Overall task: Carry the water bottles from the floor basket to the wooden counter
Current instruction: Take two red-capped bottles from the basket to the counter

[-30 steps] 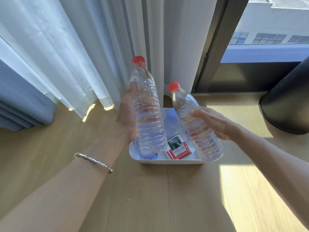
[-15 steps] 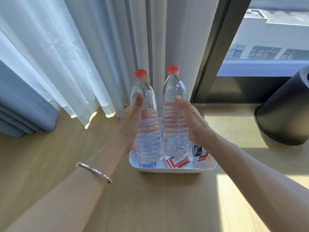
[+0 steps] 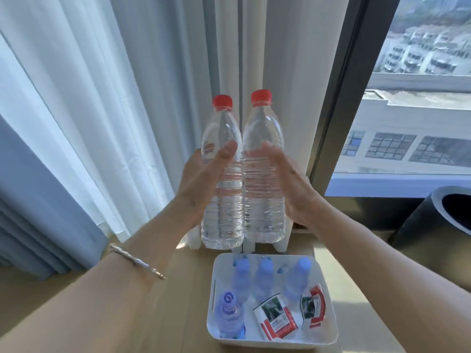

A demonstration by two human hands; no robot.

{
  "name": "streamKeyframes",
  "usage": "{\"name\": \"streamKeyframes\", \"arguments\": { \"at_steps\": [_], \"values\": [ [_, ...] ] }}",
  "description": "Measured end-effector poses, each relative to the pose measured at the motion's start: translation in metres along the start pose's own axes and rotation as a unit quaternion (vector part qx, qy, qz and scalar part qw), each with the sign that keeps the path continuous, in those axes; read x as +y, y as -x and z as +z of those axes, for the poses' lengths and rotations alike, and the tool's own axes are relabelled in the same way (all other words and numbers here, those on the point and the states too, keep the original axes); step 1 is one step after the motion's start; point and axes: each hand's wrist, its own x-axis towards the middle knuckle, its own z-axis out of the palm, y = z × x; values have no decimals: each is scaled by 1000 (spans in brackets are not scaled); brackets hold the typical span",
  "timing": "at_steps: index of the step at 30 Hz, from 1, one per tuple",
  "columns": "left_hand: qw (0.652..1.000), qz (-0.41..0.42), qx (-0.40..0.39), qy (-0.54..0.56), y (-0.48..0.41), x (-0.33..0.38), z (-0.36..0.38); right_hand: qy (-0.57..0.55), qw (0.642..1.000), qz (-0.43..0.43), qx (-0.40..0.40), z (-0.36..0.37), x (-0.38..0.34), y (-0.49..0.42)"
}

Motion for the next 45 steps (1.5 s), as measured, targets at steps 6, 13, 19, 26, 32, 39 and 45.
{"name": "streamKeyframes", "arguments": {
  "at_steps": [6, 13, 19, 26, 32, 39, 45],
  "values": [
    [998, 58, 5, 8, -23, 86, -13, 46, 996, -75, -18, 13, -88, -30],
    [996, 91, -7, -8, -52, 262, -27, 45, 994, -98, 1, 25, -255, -61],
    [994, 101, -7, -27, -67, 373, -53, 0, 994, -106, 2, 52, -356, -80],
    [998, 48, 22, -38, -70, 477, -95, -28, 996, -86, -5, 97, -458, -88],
    [992, 117, 16, -38, -87, 627, -104, 8, 990, -136, 29, 112, -615, -98],
    [983, 179, -8, -36, -66, 772, -97, 41, 978, -200, 35, 118, -767, -70],
    [979, 183, 54, -77, 2, 829, -91, 30, 977, -207, -40, 126, -821, -19]
  ]
}}
